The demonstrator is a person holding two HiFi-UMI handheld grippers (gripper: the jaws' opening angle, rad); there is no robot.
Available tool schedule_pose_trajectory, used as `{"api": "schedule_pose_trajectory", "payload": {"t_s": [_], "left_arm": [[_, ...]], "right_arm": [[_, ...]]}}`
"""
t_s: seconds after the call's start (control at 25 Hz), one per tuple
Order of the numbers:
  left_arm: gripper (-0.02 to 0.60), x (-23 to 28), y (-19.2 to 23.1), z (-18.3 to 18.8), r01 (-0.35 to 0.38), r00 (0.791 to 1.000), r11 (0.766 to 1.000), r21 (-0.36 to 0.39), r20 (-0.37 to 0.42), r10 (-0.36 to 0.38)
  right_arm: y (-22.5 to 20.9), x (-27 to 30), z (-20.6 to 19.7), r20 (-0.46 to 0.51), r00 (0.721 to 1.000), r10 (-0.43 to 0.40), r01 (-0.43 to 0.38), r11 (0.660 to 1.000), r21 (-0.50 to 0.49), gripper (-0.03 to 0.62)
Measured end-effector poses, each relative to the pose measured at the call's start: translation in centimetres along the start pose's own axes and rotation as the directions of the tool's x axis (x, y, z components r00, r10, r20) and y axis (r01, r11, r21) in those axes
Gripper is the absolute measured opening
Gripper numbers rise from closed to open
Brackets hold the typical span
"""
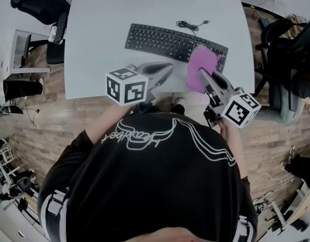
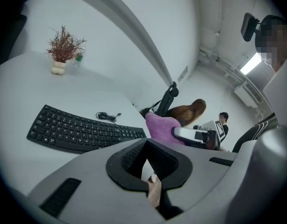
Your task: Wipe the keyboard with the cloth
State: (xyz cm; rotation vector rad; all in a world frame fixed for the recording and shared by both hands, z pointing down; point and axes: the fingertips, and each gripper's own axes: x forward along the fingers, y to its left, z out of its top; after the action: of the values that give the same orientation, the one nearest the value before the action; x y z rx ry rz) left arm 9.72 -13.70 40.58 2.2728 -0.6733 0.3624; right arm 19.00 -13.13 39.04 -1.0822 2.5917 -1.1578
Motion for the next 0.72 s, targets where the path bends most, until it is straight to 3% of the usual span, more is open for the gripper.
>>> {"api": "schedule_pose_trajectory", "payload": {"t_s": [0.32,0.56,0.72], "left_arm": [[0.005,-1.9,5.7,0.5,-0.069,0.997,0.995,-0.075,0.020,0.071],[0.005,-2.1,6.4,2.6,-0.026,1.000,1.000,-0.008,-0.007,0.026],[0.005,-1.8,7.1,2.9,-0.014,0.999,1.000,-0.003,-0.031,0.014]], "right_arm": [[-0.9,6.1,0.4,-0.055,0.998,0.015,-0.014,1.000,0.011,0.052],[-0.1,8.9,1.9,-0.043,0.999,-0.017,0.017,1.000,0.006,0.052],[-0.5,9.8,2.7,-0.030,0.999,-0.028,0.029,1.000,0.011,0.052]]}}
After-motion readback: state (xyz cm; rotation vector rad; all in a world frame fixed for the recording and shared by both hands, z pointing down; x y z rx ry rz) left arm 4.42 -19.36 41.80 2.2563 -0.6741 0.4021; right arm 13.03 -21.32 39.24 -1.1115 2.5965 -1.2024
